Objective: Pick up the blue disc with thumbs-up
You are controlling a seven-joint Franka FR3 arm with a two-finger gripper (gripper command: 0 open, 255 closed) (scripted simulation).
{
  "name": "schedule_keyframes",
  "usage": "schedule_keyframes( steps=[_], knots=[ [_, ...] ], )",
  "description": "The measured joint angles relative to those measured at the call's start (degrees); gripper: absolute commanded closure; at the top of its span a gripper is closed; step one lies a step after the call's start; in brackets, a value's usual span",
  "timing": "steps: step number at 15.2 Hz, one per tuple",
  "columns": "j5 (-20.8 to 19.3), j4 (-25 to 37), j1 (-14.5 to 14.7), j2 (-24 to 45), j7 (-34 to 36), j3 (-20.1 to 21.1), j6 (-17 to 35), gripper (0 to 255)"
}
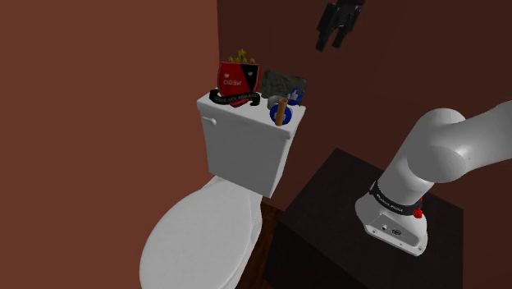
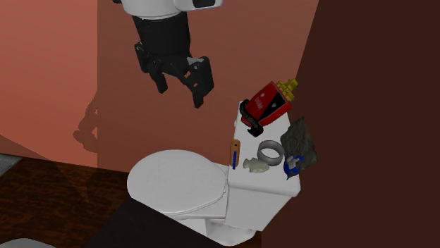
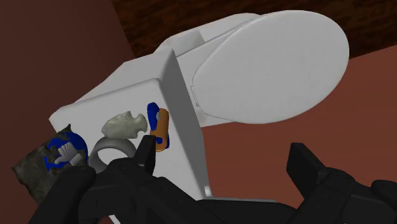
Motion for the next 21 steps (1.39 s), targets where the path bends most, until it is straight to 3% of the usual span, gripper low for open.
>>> schedule_keyframes(
  steps=[3,11,21],
  knots=[
    [-0.3,-0.2,0.2,2.0,-1.3,-0.7,1.2,0],
    [-2.0,0.7,1.3,16.8,-10.2,-4.8,8.9,0],
    [-1.9,8.2,2.2,39.3,-21.0,-8.0,16.0,0]
  ],
)
